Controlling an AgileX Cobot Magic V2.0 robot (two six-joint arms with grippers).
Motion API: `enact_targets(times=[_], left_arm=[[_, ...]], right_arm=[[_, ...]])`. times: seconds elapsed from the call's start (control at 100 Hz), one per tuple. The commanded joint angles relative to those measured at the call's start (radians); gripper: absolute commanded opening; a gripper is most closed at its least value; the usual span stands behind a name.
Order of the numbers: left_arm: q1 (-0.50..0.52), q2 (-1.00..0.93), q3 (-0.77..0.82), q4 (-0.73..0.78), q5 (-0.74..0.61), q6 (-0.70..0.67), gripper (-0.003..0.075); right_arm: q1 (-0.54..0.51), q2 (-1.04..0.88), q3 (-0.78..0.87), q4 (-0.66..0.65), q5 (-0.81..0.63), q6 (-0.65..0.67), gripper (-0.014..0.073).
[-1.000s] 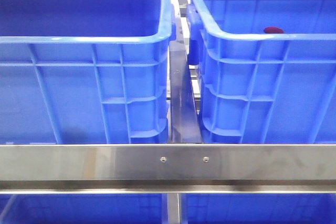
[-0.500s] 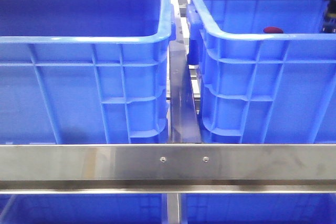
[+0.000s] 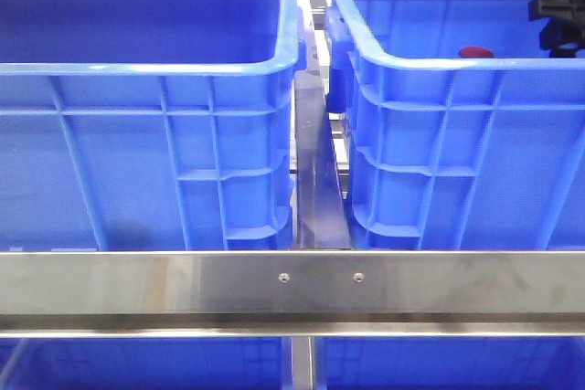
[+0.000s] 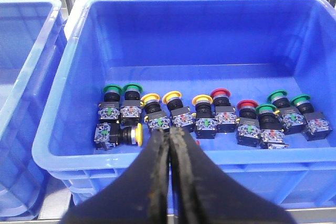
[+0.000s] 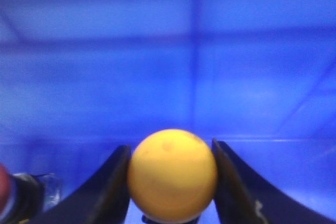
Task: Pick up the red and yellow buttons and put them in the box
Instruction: 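Lower the yellow button beside the red one and open the right gripper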
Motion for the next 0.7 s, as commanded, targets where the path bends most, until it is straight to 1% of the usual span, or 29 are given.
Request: enact_targets(times=[0.0,0.18,0.37,0.42,0.49,0.54,0.61,0.69], left_arm=[[0.003,0.007,-0.026,-0.010,-0.088,-0.011,-0.0019],[0.003,0.007,-0.026,-0.010,-0.088,-0.011,-0.0019],[0.003,0.007,-0.026,-0.010,-0.088,-0.011,-0.0019],[0.003,0.007,-0.026,-0.010,-0.088,-0.011,-0.0019],[0.003,0.007,-0.026,-0.010,-0.088,-0.011,-0.0019],[0.003,0.007,-0.026,-0.010,-0.088,-0.011,-0.0019],[0.003,0.007,-0.026,-0.010,-0.088,-0.011,-0.0019],[0.003,0.007,-0.026,-0.010,-0.088,-0.011,-0.0019]], right_arm=[[-0.006,-0.029,-0.047,0.074,0.026,-0.012,0.0194],[-0.006,0.018,-0.045,0.074,0.024,-0.012,0.0194],[-0.006,0.018,-0.045,0.074,0.022,-0.012,0.0197],[-0.006,0.018,-0.045,0.074,0.022,-0.012,0.0211],[-0.006,0.018,-0.045,0.074,0.022,-0.012,0.0267],[-0.006,0.018,-0.045,0.074,0.022,-0.012,0.0325],[-0.006,0.018,-0.045,0.074,0.022,-0.012,0.0428],[-0.006,0.012,-0.045,0.074,0.018,-0.012,0.0511]])
